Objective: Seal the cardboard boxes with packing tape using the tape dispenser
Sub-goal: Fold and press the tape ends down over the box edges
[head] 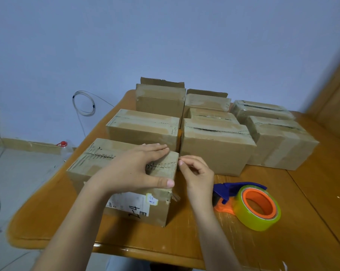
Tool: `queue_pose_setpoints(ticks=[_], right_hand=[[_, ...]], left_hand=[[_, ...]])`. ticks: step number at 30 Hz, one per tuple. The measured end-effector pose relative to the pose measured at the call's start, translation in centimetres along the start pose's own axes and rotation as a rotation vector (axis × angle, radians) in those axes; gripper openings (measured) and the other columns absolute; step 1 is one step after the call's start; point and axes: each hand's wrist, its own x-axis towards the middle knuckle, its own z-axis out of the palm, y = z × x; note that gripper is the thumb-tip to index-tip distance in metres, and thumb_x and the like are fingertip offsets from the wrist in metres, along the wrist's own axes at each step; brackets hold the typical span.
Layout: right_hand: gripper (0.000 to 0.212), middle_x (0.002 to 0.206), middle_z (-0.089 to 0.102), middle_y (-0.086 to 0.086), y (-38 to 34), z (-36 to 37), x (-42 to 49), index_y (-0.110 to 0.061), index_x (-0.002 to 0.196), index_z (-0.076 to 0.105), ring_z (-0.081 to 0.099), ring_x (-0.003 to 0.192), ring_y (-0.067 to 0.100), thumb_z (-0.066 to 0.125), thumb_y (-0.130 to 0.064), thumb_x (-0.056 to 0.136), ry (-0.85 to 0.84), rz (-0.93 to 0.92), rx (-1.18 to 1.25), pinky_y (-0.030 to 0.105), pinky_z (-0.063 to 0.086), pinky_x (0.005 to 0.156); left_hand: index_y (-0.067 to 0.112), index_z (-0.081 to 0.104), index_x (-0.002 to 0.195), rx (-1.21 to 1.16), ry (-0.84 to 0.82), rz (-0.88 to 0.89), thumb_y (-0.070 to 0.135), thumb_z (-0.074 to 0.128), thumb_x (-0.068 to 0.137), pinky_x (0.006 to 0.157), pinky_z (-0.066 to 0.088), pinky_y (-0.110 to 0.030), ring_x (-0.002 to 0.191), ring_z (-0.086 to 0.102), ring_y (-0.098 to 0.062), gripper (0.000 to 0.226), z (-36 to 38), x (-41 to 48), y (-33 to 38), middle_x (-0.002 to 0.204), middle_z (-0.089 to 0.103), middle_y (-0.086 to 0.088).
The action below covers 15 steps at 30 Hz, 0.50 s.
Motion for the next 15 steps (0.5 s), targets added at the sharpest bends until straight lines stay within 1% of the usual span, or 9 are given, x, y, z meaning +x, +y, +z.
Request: queue_pose_setpoints(ticks=[2, 4, 6, 8, 10, 11, 13, 14, 15], right_hand=[[0.022, 0.094, 0.069, -0.006, 0.4, 0.3, -0.5, -0.021, 0.089, 0.073, 0.064, 0.093, 0.008, 0.066, 0.000, 0.085, 0.039, -0.092, -0.049, 0.023, 0.050, 0.081], [0.023, 0.106, 0.069, -0.008, 0.7, 0.4, -1.0, -0.017, 0.103, 0.072, 0.062, 0.104, 0.007, 0.063, -0.003, 0.087, 0.040, -0.150, -0.083, 0.024, 0.050, 0.089], [0.034, 0.122, 0.062, -0.012, 0.9, 0.5, -1.7, -0.014, 0.120, 0.063, 0.055, 0.117, 0.003, 0.055, -0.004, 0.088, -0.013, -0.182, -0.114, 0.021, 0.044, 0.098], [0.045, 0.134, 0.052, -0.018, 1.1, 0.4, -2.4, -0.015, 0.130, 0.051, 0.046, 0.128, 0.001, 0.048, -0.002, 0.087, -0.085, -0.198, -0.157, 0.021, 0.037, 0.106], [0.050, 0.140, 0.044, -0.024, 1.1, 0.1, -2.7, -0.016, 0.134, 0.046, 0.039, 0.134, 0.002, 0.045, -0.001, 0.086, -0.139, -0.197, -0.178, 0.023, 0.032, 0.111], [0.051, 0.142, 0.041, -0.024, 1.1, -0.1, -2.8, -0.016, 0.135, 0.044, 0.037, 0.136, 0.004, 0.043, -0.001, 0.087, -0.159, -0.204, -0.181, 0.023, 0.031, 0.111], [0.051, 0.144, 0.040, -0.021, 0.9, -0.5, -2.9, -0.015, 0.137, 0.043, 0.034, 0.138, 0.007, 0.039, -0.005, 0.088, -0.196, -0.238, -0.189, 0.021, 0.029, 0.112], [0.051, 0.145, 0.040, -0.020, 0.7, -0.7, -2.9, -0.015, 0.137, 0.042, 0.033, 0.138, 0.006, 0.037, -0.006, 0.088, -0.220, -0.244, -0.193, 0.020, 0.027, 0.112], [0.051, 0.145, 0.040, -0.020, 0.5, -1.0, -2.8, -0.017, 0.137, 0.043, 0.032, 0.138, 0.005, 0.037, -0.004, 0.088, -0.247, -0.232, -0.199, 0.018, 0.026, 0.112]], left_hand=[[0.036, 0.024, 0.150, 0.003, 0.000, -0.001, 0.091, 0.036, 0.051, 0.094, 0.002, 0.005, 0.126, 0.005, 0.022, 0.114, 0.0, 0.0, 0.0, 0.154, 0.018, 0.026], [0.036, 0.025, 0.150, -0.002, -0.001, -0.010, 0.093, 0.036, 0.050, 0.103, 0.006, -0.005, 0.128, 0.007, 0.019, 0.115, 0.0, 0.0, 0.2, 0.155, 0.018, 0.025], [0.036, 0.024, 0.150, 0.009, -0.006, -0.019, 0.092, 0.036, 0.051, 0.107, 0.008, -0.011, 0.129, 0.007, 0.017, 0.114, 0.0, 0.0, 0.3, 0.155, 0.018, 0.024], [0.036, 0.023, 0.150, 0.029, -0.006, -0.017, 0.090, 0.039, 0.055, 0.102, 0.001, -0.003, 0.127, 0.005, 0.019, 0.111, 0.1, 0.0, 0.4, 0.155, 0.017, 0.025], [0.035, 0.023, 0.150, 0.037, 0.004, -0.008, 0.090, 0.040, 0.056, 0.093, -0.005, 0.006, 0.124, 0.004, 0.022, 0.111, 0.1, -0.1, 0.4, 0.155, 0.017, 0.025], [0.035, 0.024, 0.150, 0.035, 0.009, -0.006, 0.091, 0.043, 0.056, 0.092, -0.006, 0.007, 0.124, 0.004, 0.022, 0.111, 0.1, -0.1, 0.4, 0.155, 0.018, 0.024], [0.034, 0.025, 0.150, 0.023, 0.002, -0.027, 0.088, 0.053, 0.061, 0.101, -0.001, 0.000, 0.132, 0.007, 0.017, 0.108, 0.1, -0.1, 0.6, 0.156, 0.018, 0.022], [0.034, 0.024, 0.151, 0.022, -0.004, -0.044, 0.082, 0.054, 0.062, 0.105, 0.003, -0.006, 0.137, 0.009, 0.012, 0.105, 0.1, -0.1, 0.6, 0.156, 0.018, 0.022], [0.034, 0.024, 0.150, 0.021, -0.012, -0.057, 0.083, 0.053, 0.062, 0.108, 0.006, -0.011, 0.140, 0.011, 0.008, 0.105, 0.1, -0.1, 0.6, 0.156, 0.018, 0.022]])
